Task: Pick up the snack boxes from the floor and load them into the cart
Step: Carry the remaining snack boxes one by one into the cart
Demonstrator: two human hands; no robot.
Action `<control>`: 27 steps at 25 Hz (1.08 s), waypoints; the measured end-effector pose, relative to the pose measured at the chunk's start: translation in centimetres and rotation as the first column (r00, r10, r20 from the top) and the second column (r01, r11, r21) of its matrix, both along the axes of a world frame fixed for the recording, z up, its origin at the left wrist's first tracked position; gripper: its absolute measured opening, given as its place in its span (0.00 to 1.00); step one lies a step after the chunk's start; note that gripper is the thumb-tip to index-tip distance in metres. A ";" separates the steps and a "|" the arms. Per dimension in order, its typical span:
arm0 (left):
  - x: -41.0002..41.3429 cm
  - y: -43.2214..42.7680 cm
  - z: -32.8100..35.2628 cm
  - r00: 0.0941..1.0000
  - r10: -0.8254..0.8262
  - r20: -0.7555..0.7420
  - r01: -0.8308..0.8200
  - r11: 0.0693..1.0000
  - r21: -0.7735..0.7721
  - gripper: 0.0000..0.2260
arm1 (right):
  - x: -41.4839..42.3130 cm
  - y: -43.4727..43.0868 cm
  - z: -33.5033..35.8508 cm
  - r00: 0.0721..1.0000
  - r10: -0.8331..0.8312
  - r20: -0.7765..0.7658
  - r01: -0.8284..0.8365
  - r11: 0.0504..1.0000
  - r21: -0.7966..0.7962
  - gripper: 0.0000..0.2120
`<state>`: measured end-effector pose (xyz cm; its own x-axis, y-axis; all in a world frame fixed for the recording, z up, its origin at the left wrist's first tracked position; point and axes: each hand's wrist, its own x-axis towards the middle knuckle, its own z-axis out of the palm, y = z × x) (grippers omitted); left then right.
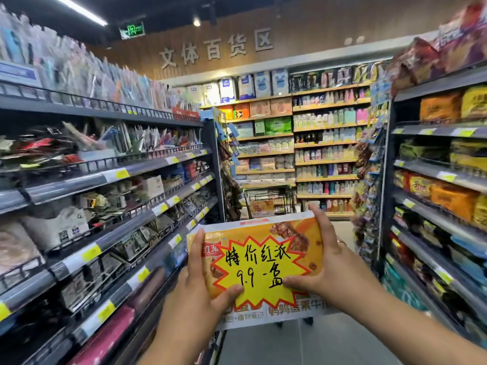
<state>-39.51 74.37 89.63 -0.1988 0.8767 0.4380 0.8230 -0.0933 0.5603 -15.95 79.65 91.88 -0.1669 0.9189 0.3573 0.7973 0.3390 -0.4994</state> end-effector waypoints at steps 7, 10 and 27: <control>1.8 17.0 -0.9 0.997 -0.019 0.070 0.019 1.000 0.000 0.53 | 1.9 16.8 -0.5 0.999 0.000 0.033 0.000 1.000 -0.002 0.64; 2.7 24.4 -1.0 0.998 0.003 0.065 -0.004 1.000 0.017 0.52 | 2.7 24.7 -0.2 0.999 0.020 0.032 -0.020 1.000 0.023 0.64; -4.9 67.7 -8.5 0.989 -0.103 0.109 0.117 0.983 -0.139 0.52 | -4.7 66.0 -7.8 0.993 -0.110 0.044 0.116 0.983 -0.146 0.65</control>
<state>-44.44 142.05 81.15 -0.1343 0.9482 0.2880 0.7509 -0.0923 0.6539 -20.68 145.66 84.11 -0.0692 0.9748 0.2119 0.8445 0.1703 -0.5077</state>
